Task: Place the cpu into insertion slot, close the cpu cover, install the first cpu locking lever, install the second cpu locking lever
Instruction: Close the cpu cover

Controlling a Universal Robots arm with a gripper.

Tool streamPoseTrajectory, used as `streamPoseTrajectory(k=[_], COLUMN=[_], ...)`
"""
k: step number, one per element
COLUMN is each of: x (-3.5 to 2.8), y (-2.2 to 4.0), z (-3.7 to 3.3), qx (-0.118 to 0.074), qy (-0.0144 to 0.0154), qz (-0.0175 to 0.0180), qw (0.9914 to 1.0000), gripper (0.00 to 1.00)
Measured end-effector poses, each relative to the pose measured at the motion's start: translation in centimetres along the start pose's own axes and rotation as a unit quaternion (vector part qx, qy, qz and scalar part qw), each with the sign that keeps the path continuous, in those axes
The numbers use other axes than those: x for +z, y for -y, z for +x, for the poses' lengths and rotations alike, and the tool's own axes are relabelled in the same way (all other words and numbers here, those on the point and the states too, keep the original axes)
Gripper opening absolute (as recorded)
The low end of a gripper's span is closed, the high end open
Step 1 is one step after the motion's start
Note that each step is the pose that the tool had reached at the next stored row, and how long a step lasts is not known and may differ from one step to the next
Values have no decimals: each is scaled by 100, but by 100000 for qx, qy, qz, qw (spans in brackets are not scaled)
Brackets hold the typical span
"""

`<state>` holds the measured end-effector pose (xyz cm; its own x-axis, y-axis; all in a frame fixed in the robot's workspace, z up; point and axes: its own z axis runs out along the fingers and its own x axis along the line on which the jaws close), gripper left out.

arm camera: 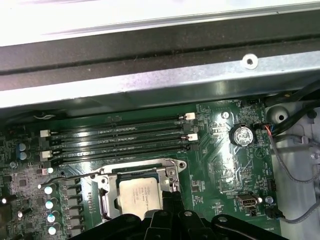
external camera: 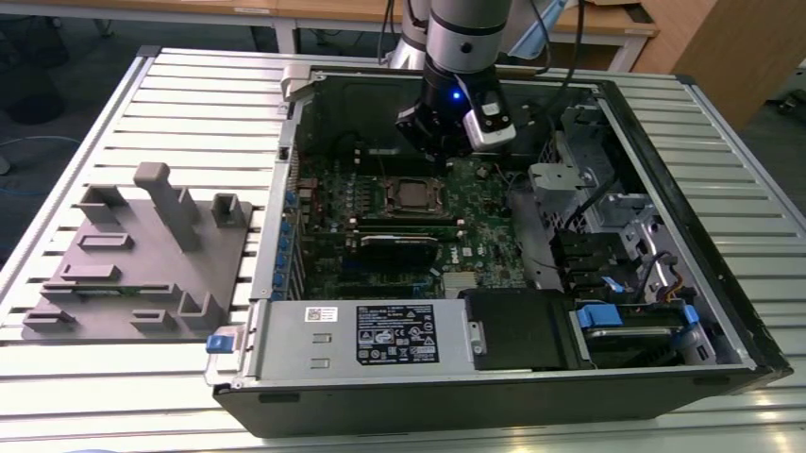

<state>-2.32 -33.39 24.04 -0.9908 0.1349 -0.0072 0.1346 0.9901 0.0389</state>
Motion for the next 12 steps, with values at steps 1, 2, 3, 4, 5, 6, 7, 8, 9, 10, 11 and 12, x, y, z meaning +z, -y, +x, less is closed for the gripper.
streamPoseTrajectory(k=[1,2,3,4,5,6,7,8,9,10,11,12], x=[0,0,0,1,1,1,1,1,1,1,2,2], y=[0,0,0,0,0,0,0,0,0,0,0,0], z=[0,0,0,0,1,1,1,1,1,1,1,1], qx=[-123,-294,-405,-518,-630,-749,-862,-972,-1087,-1203,-1322,-1449], qy=[-4,-9,-15,-19,-25,-29,-33,-37,-44,-46,-52,-56], qz=[0,-2,-5,-7,-7,-7,-9,-9,-9,-12,-15,-14], qw=[100000,100000,99999,99999,99998,99997,99996,99995,99994,99993,99991,99989], gripper=[10,10,10,10,10,10,10,10,10,10,10,10])
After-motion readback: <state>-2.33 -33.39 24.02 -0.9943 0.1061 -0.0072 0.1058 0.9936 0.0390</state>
